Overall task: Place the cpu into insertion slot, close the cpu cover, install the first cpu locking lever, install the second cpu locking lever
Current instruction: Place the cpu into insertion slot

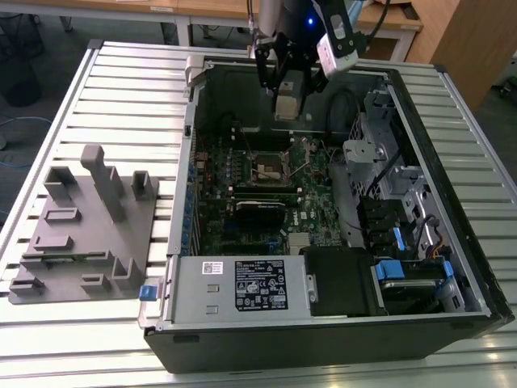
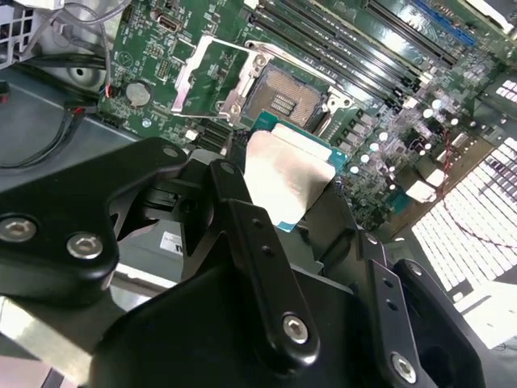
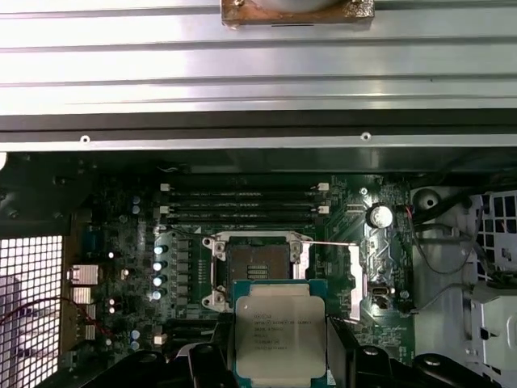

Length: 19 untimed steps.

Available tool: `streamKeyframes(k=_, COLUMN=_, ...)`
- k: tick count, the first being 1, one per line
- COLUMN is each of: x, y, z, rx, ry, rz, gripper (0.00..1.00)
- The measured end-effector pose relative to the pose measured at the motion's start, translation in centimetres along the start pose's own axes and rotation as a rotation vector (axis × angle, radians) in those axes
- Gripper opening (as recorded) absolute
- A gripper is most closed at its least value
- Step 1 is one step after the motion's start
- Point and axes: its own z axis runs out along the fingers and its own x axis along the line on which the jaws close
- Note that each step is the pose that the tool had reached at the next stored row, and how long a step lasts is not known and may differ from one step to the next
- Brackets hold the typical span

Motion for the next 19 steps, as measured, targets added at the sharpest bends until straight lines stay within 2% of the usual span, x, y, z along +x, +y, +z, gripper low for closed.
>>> streamKeyframes(k=11, x=-0.04, y=-0.28, z=1.93, rx=-0.0001, ry=0.0, rz=0.0, gripper=0.54)
streamKeyframes(k=19, x=-0.05, y=-0.28, z=2.01, rx=-0.0002, ry=-0.0001, rz=0.0, gripper=0.54)
